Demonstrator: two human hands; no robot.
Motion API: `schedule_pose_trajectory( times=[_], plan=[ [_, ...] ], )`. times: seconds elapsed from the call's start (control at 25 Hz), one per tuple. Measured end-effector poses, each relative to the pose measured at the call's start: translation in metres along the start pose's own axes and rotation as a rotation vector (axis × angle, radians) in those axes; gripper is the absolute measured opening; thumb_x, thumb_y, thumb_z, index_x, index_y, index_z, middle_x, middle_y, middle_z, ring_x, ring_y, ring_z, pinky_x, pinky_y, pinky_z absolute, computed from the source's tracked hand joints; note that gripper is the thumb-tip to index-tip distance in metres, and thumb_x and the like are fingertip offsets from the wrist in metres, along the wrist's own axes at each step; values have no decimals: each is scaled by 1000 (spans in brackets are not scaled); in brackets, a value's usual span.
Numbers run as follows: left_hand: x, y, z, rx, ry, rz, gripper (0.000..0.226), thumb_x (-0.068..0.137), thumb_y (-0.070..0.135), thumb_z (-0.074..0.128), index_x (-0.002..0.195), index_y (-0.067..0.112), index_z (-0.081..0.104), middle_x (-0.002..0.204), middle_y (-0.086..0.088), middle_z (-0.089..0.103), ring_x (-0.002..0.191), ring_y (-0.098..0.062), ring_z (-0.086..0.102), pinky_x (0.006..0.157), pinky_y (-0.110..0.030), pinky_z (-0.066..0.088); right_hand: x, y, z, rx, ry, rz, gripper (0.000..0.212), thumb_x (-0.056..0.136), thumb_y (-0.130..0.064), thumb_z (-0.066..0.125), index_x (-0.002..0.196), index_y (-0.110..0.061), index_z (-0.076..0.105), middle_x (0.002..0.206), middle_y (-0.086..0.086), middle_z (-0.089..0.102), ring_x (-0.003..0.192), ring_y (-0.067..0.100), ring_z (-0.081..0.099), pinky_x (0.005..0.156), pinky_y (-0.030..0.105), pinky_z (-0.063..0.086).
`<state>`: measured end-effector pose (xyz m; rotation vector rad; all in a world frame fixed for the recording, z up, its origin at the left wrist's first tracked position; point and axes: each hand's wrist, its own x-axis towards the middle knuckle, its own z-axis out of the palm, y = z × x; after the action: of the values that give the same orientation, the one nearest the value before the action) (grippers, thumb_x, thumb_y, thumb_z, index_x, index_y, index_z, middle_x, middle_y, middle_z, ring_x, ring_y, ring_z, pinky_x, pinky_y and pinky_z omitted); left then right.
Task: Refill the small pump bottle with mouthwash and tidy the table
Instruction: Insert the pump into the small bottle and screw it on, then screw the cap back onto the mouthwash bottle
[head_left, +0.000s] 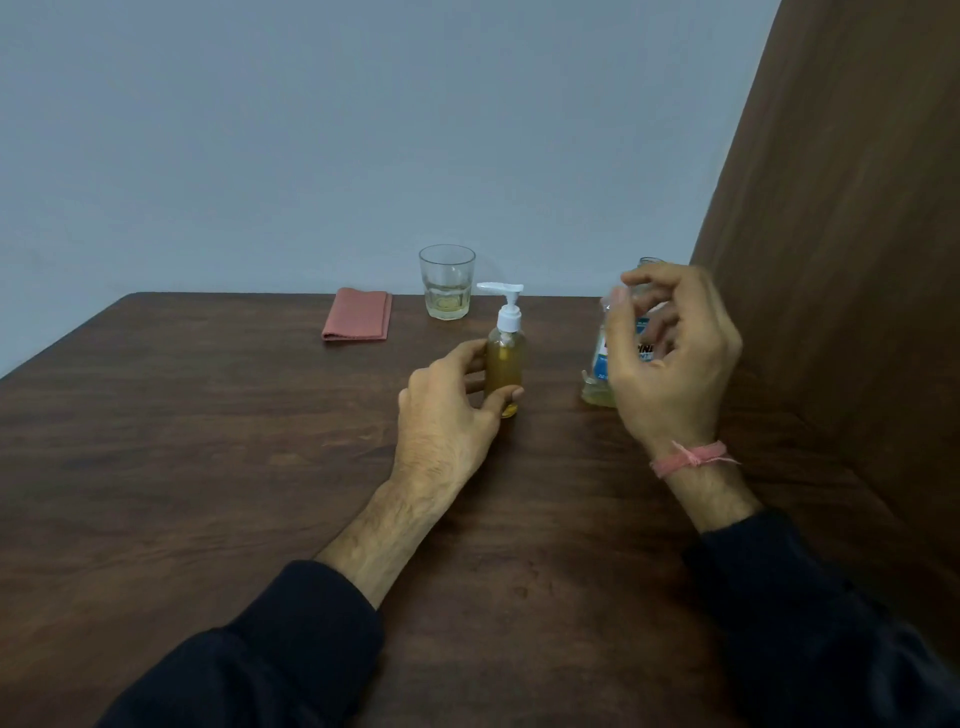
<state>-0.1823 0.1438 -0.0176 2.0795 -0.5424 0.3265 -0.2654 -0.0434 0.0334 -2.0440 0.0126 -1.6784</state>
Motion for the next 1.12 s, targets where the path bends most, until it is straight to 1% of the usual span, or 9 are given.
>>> schedule_pose_trajectory(
  times=[0.2, 0.36, 0.44, 0.56, 0.68, 0.8, 0.88, 1.0, 1.12],
  plan=[
    [10, 4, 2, 52, 46, -42, 63, 87, 52, 96, 143, 35, 74, 123, 20, 83, 111, 3, 78, 103, -35, 64, 15, 51, -27, -65, -34, 220, 22, 88, -2, 56, 100, -13, 70, 109, 0, 60, 75, 2, 54, 62, 22, 47],
    [12, 9, 4, 21, 42, -60, 70, 83, 51, 99, 145, 32, 73, 129, 16, 82, 115, -1, 77, 106, -39, 63, 13, 82, -50, -137, -258, 484, 31, 87, 6, 59, 96, -20, 73, 113, -1, 62, 104, 23, 61, 95, 50, 55],
    [8, 11, 3, -5, 94, -48, 82, 77, 52, 103, 147, 31, 66, 135, 16, 76, 121, -6, 70, 105, -32, 57, 8, 93, -60, -185, -504, 582, 31, 90, -5, 67, 111, -27, 71, 123, -4, 61, 125, 24, 53, 108, 50, 47],
    [-2, 22, 2, -51, 228, 62, 74, 74, 50, 103, 129, 35, 57, 122, 15, 64, 111, -5, 59, 89, -11, 45, 2, 101, -67, -360, -787, 673, 38, 89, -26, 73, 121, -42, 62, 129, -12, 54, 131, 18, 41, 103, 43, 34],
    [-13, 43, 15, -162, 88, 179, 64, 83, 45, 98, 130, 37, 56, 125, 20, 62, 102, 1, 65, 77, -4, 47, 0, 107, -67, -447, -872, 718, 27, 92, -30, 75, 115, -41, 66, 126, -9, 51, 132, 22, 44, 109, 42, 38],
    [-17, 60, 40, -132, -107, 205, 91, 89, 43, 94, 160, 39, 38, 163, 18, 45, 101, 2, 72, 75, -2, 52, 4, 108, -64, -355, -715, 723, 22, 94, -18, 78, 110, -32, 74, 122, -5, 61, 123, 24, 62, 107, 43, 53],
    [-12, 69, 56, -146, -204, 138, 105, 94, 39, 92, 174, 31, 24, 177, 10, 35, 118, -9, 75, 94, -15, 60, 4, 101, -57, -231, -488, 709, 24, 89, -11, 84, 105, -28, 76, 116, -4, 67, 109, 21, 70, 97, 39, 61],
    [2, 78, 72, -216, -339, -4, 108, 100, 32, 88, 180, 24, 17, 181, 4, 40, 151, -24, 60, 126, -50, 50, 13, 85, -46, 108, -180, 733, 33, 84, -3, 88, 108, -20, 73, 113, -1, 73, 101, 18, 76, 82, 26, 66],
    [11, 79, 79, -279, -318, -45, 91, 104, 27, 84, 177, 23, 29, 173, 4, 53, 146, -21, 65, 122, -53, 54, 23, 72, -39, 456, -85, 832, 42, 94, -2, 82, 127, -25, 69, 137, 7, 67, 124, 21, 72, 102, 31, 61]
  ],
)
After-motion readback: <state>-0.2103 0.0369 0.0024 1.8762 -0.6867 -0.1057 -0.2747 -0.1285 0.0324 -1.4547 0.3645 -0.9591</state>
